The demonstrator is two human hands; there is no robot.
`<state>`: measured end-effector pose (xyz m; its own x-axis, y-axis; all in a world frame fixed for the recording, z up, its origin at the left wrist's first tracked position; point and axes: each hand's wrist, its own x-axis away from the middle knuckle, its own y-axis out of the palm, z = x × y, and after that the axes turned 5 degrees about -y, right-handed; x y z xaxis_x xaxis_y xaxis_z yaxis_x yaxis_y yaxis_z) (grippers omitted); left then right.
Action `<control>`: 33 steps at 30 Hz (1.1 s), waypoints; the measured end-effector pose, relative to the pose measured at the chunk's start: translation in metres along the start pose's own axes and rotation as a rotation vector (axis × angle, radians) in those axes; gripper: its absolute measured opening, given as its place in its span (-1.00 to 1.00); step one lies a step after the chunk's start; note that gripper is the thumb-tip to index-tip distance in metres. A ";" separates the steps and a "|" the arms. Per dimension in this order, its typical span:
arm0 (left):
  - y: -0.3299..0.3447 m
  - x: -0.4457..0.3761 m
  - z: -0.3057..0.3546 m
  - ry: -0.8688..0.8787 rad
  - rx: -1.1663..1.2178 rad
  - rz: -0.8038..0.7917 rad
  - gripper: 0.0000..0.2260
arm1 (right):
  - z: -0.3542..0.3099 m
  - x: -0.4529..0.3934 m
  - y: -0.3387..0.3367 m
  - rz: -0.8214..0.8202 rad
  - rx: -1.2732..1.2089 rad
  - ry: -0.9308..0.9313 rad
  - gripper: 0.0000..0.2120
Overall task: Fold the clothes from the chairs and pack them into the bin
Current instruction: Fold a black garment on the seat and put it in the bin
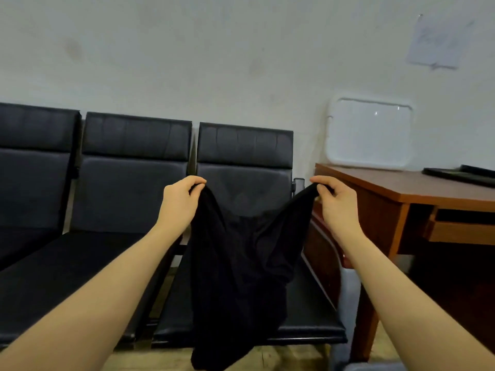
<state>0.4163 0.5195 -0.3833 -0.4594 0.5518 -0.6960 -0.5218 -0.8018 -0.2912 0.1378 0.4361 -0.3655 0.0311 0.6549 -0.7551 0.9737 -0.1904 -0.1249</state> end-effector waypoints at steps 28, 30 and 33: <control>0.010 0.029 -0.060 -0.108 -0.147 -0.255 -0.67 | 0.071 0.036 -0.037 -0.402 0.521 0.202 -0.41; 0.011 0.032 -0.069 0.004 -0.260 -0.293 -0.79 | 0.080 0.038 -0.036 -0.431 0.550 0.188 -0.40; 0.010 0.034 -0.082 0.217 -0.609 -0.433 -0.75 | 0.092 0.041 -0.036 -0.426 0.624 0.119 -0.52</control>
<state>0.4544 0.5112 -0.4634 -0.1209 0.8377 -0.5326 -0.1072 -0.5444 -0.8319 0.0836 0.4024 -0.4507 -0.2599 0.8321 -0.4900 0.6002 -0.2584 -0.7570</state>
